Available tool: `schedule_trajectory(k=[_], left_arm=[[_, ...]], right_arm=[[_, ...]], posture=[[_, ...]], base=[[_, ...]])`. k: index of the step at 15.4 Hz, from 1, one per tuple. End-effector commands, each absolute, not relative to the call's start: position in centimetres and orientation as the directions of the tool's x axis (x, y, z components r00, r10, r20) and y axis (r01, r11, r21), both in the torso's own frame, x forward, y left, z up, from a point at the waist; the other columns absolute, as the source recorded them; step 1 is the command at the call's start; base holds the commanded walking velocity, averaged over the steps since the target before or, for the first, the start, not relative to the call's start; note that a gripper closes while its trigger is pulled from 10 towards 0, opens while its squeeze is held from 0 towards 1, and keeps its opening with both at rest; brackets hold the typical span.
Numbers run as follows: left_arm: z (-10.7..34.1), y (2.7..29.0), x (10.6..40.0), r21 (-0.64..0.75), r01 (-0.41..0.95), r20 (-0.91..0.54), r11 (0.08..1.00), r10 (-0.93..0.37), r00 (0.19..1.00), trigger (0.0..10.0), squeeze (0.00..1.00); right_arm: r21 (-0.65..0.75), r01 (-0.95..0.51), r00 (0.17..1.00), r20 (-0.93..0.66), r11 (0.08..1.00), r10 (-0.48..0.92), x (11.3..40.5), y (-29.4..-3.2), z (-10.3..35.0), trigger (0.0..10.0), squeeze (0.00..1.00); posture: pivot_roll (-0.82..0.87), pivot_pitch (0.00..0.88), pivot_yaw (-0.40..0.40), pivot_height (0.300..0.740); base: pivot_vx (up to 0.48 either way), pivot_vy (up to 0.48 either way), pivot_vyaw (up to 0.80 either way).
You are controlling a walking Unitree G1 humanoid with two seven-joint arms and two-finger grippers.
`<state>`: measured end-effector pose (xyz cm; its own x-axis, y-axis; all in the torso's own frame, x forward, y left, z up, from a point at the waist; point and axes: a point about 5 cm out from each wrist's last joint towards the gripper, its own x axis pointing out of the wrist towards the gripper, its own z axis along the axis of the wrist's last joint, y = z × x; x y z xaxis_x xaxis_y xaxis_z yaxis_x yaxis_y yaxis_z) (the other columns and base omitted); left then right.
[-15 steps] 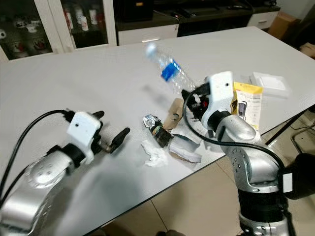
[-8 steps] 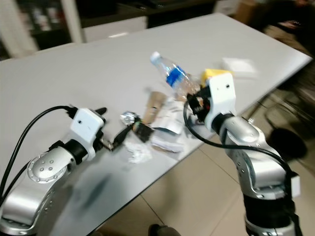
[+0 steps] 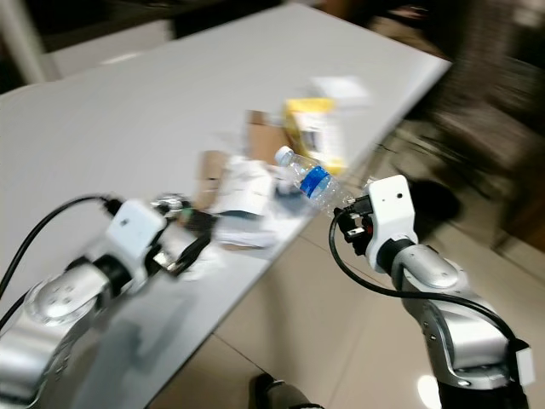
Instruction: Picking trash to rubbish bin
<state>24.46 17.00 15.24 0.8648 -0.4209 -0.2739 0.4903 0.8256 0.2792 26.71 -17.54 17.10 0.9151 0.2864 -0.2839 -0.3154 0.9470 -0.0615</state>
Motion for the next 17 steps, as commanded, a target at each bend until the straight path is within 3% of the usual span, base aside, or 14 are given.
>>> schedule_trajectory(k=[1,4,6,8,12,14,15,16,17], left_arm=[[15.2,17.4,24.0,0.244,0.471,-0.290,0.848,-0.400,0.870,10.0,0.00],[14.9,18.4,24.0,0.216,0.292,-0.264,0.932,-0.232,0.936,10.0,0.00],[14.8,18.0,23.8,0.189,0.234,-0.239,0.954,-0.187,0.953,10.0,0.00],[14.5,17.4,23.4,0.160,0.213,-0.234,0.964,-0.173,0.957,10.0,0.00],[13.9,17.0,23.4,0.230,0.204,-0.228,0.951,-0.151,0.962,10.0,0.00],[14.4,16.5,23.7,0.184,0.250,-0.188,0.951,-0.215,0.958,10.0,0.00],[14.5,16.0,23.5,0.132,0.314,-0.186,0.940,-0.287,0.940,10.0,0.76],[15.1,15.5,23.3,0.050,0.348,-0.154,0.936,-0.337,0.929,10.0,1.00],[15.3,15.5,23.4,0.047,0.357,-0.145,0.933,-0.347,0.926,10.0,1.00]], right_arm=[[-0.065,-0.328,0.921,-0.247,0.943,0.303,26.3,-18.0,17.8,10.0,0.00],[-0.021,-0.363,0.919,-0.175,0.931,0.354,25.3,-18.1,17.5,10.0,0.00],[0.017,-0.375,0.914,-0.160,0.927,0.372,24.5,-17.8,16.8,10.0,0.00],[0.048,-0.385,0.908,-0.156,0.922,0.388,24.0,-17.4,16.3,10.0,0.00],[0.072,-0.340,0.932,-0.111,0.938,0.346,23.8,-17.5,16.2,10.0,0.00],[0.035,-0.328,0.940,-0.093,0.944,0.330,23.7,-17.9,16.0,10.0,0.00],[0.031,-0.322,0.941,-0.096,0.946,0.324,23.4,-18.3,15.8,10.0,0.00],[0.027,-0.316,0.943,-0.100,0.948,0.317,23.3,-18.9,15.9,10.0,0.00],[0.024,-0.312,0.944,-0.103,0.950,0.313,23.3,-19.2,15.9,10.0,0.00]], posture=[[0.01,0.070,-0.099,0.740],[0.01,0.079,-0.107,0.740],[0.02,0.087,-0.112,0.740],[0.02,0.090,-0.108,0.740],[0.02,0.097,-0.112,0.740],[0.01,0.100,-0.106,0.740],[0.00,0.093,-0.107,0.740],[-0.01,0.093,-0.112,0.740],[-0.01,0.091,-0.113,0.740]], base=[[0.000,0.000,-0.80],[0.000,0.000,-0.26],[0.000,0.000,0.00],[0.000,0.000,0.00],[0.000,0.000,0.00],[0.000,0.000,0.00],[0.000,0.000,0.00],[0.000,0.000,0.00],[0.000,0.000,0.00]])
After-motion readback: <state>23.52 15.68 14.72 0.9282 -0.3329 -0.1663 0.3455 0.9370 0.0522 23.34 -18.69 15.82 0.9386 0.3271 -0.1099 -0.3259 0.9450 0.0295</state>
